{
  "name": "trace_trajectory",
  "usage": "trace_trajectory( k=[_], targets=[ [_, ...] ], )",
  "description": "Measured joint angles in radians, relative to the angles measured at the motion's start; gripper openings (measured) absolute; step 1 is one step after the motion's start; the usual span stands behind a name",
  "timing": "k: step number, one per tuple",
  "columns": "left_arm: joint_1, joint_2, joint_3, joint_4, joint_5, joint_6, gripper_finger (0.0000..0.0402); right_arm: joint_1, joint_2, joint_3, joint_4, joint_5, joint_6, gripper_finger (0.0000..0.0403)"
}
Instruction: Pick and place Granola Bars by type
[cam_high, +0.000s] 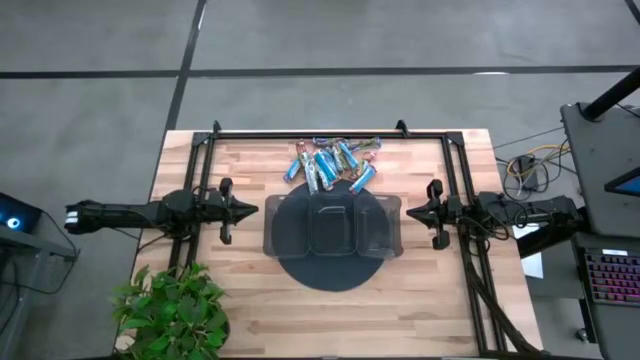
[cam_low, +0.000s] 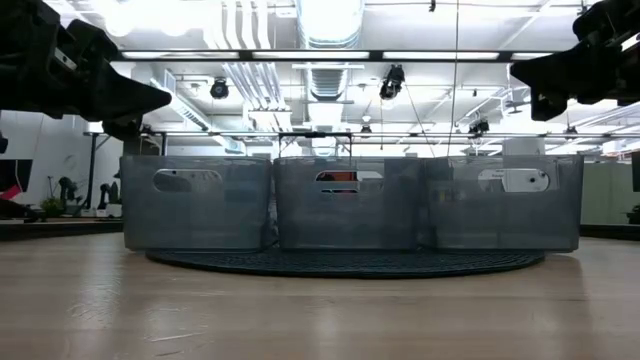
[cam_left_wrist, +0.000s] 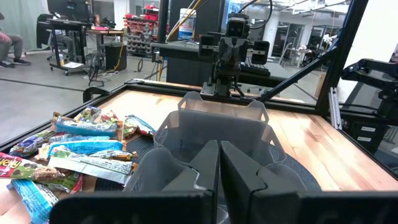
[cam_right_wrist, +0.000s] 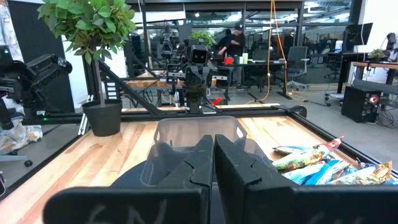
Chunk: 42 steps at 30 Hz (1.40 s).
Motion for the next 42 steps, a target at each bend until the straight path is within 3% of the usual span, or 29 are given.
trace_trajectory(
  k=[8,34,42],
  targets=[
    [0.000,0.000,0.000,0.000,0.000,0.000,0.0000,0.000,0.000,0.000,0.000,0.000,-0.137,0.0009],
    [0.000,0.000,0.000,0.000,0.000,0.000,0.0000,0.000,0.000,0.000,0.002,0.000,-0.103,0.0009],
    [0.000,0.000,0.000,0.002,0.000,-0.003,0.0000,0.000,0.000,0.000,0.002,0.000,0.112,0.0009]
  ],
)
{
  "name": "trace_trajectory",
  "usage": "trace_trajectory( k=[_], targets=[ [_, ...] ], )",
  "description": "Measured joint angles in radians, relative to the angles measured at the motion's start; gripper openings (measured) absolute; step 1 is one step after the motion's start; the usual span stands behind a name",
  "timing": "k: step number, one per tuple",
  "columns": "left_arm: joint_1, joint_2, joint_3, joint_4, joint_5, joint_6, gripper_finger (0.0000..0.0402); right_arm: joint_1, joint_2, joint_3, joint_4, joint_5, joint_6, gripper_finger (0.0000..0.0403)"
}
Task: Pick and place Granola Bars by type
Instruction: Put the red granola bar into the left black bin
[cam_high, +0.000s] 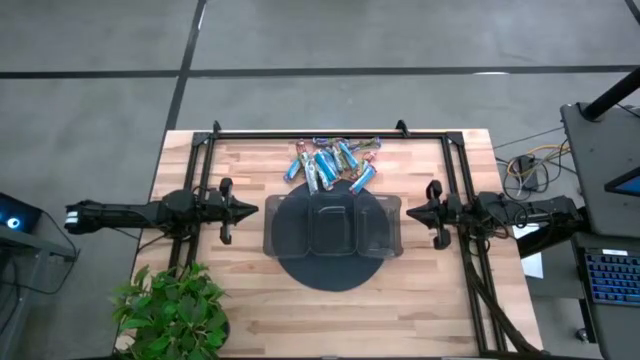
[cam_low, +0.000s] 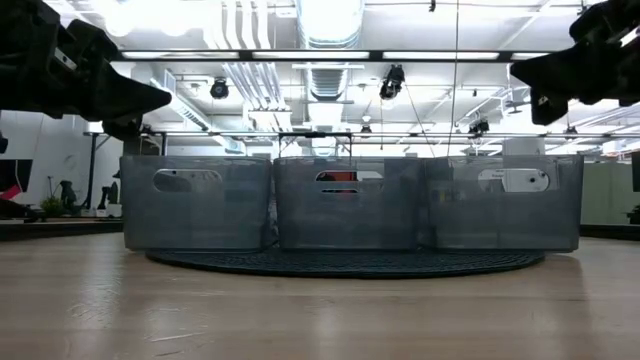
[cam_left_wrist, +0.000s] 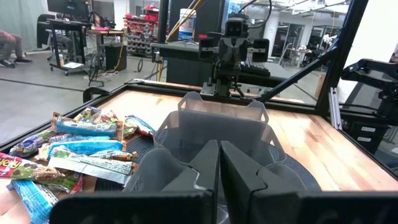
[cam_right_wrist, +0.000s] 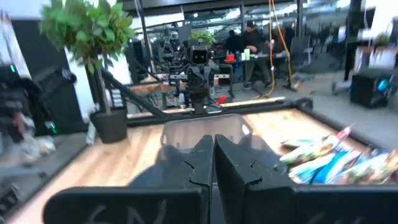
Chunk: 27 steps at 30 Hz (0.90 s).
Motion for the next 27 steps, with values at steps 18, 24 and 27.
trace_trajectory(
  k=[18,24,27],
  targets=[
    [0.000,0.002,0.003,0.067,-0.011,-0.599,0.0000,0.000,0.000,0.000,0.004,0.053,0.420,0.0009],
    [0.000,0.003,0.009,0.130,-0.011,-0.706,0.0000,0.000,0.000,0.000,0.020,0.053,0.510,0.0009],
    [0.000,0.002,0.018,0.192,-0.011,-0.662,0.0000,0.000,0.000,0.000,0.064,0.053,0.533,0.0009]
  ],
)
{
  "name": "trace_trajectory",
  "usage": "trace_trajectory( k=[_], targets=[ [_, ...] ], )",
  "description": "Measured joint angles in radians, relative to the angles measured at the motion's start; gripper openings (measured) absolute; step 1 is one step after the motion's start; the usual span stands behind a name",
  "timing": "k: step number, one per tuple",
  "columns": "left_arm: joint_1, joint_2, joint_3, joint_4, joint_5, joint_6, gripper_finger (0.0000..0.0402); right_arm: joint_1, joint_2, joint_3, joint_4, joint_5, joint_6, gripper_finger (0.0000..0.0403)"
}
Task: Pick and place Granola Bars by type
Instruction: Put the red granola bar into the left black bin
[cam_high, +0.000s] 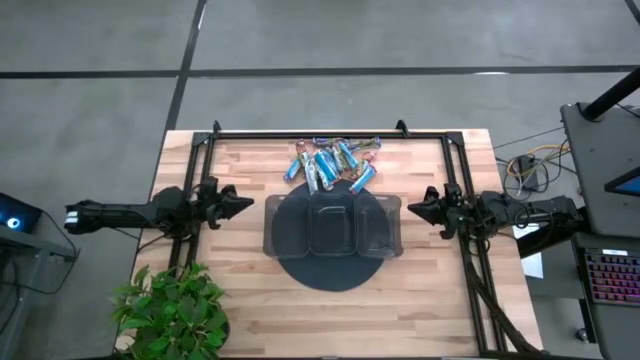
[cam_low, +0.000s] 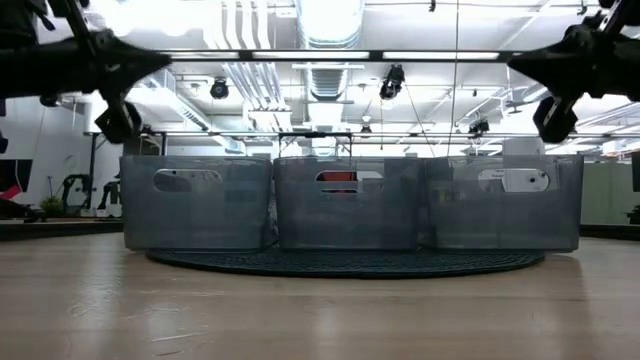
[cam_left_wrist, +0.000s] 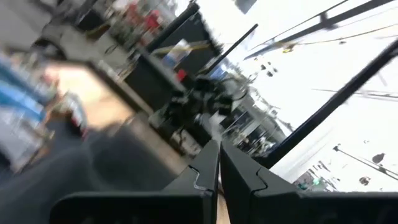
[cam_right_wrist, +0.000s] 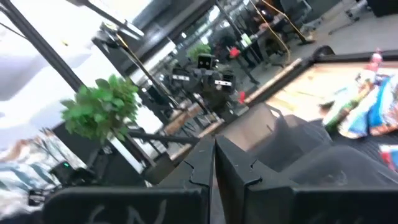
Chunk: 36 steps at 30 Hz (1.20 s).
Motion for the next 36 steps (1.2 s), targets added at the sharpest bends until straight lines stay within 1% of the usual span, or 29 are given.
trace_trajectory(
  k=[3,6,10,14,16,20,22,26,29,32,36],
  targets=[
    [0.000,0.000,0.015,0.040,0.000,0.065,0.0000,0.000,0.000,0.000,0.057,0.000,-0.015,0.0009],
    [0.000,0.000,0.045,0.043,0.000,0.098,0.0000,0.000,0.000,0.000,0.139,-0.001,-0.056,0.0009],
    [0.000,0.000,0.104,0.043,0.000,0.132,0.0000,0.000,0.000,0.000,0.300,0.000,-0.138,0.0009],
    [0.000,0.001,0.182,0.043,0.000,0.201,0.0000,0.000,0.000,0.000,0.484,0.000,-0.227,0.0009],
    [0.000,0.005,0.226,0.042,0.000,0.250,0.0000,0.000,0.000,0.014,0.525,0.001,-0.266,0.0009],
    [0.000,0.027,0.329,0.038,0.000,0.347,0.0000,0.000,0.016,0.102,0.501,0.026,-0.334,0.0009],
    [0.000,0.045,0.392,0.020,0.000,0.391,0.0000,0.000,0.040,0.164,0.485,0.029,-0.396,0.0009],
    [0.000,0.096,0.538,-0.080,-0.027,0.475,0.0000,0.000,0.122,0.311,0.483,0.029,-0.531,0.0009],
    [0.000,0.141,0.668,-0.192,-0.043,0.520,0.0000,0.000,0.198,0.436,0.469,0.028,-0.604,0.0009],
    [0.000,0.192,0.805,-0.345,-0.054,0.551,0.0000,0.000,0.279,0.577,0.371,0.028,-0.637,0.0009],
    [0.000,0.271,0.982,-0.531,-0.072,0.592,0.0000,0.000,0.396,0.786,0.155,0.029,-0.647,0.0009]
  ],
)
